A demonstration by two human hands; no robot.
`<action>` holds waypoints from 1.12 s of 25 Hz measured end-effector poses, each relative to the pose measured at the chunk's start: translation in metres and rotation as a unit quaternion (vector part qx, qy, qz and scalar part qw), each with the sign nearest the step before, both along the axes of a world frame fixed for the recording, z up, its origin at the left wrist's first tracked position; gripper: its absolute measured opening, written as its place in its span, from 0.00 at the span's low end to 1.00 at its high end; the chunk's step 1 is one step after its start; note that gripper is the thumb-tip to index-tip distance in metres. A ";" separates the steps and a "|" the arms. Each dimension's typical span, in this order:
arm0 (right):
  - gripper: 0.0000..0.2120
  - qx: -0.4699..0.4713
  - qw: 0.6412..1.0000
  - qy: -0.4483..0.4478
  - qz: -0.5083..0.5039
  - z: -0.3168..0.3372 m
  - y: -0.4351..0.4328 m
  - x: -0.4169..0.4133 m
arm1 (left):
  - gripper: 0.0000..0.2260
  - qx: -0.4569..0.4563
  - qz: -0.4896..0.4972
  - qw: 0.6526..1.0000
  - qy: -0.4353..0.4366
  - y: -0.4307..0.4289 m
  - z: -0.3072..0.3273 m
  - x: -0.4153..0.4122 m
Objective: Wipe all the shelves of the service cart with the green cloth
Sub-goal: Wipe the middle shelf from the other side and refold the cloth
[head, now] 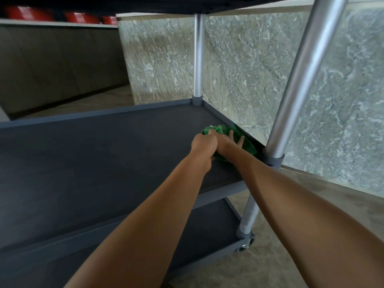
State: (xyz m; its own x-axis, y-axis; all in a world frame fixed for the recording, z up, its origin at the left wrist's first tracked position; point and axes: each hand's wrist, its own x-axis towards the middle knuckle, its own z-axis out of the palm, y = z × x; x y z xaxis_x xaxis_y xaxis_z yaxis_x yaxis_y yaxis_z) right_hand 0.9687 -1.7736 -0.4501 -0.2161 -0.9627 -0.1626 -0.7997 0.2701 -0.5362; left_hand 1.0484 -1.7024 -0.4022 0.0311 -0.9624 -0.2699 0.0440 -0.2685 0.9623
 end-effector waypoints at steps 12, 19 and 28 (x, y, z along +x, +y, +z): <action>0.32 -0.005 0.997 0.073 0.026 -0.008 0.007 0.055 | 0.16 0.036 -0.017 0.999 -0.015 0.015 0.003 0.065; 0.28 0.002 0.997 0.065 0.048 -0.007 0.022 0.103 | 0.17 0.047 -0.016 0.999 0.002 0.030 0.010 0.115; 0.30 0.012 0.996 0.056 0.074 -0.004 0.044 0.187 | 0.14 0.052 0.028 0.998 0.037 0.053 0.010 0.197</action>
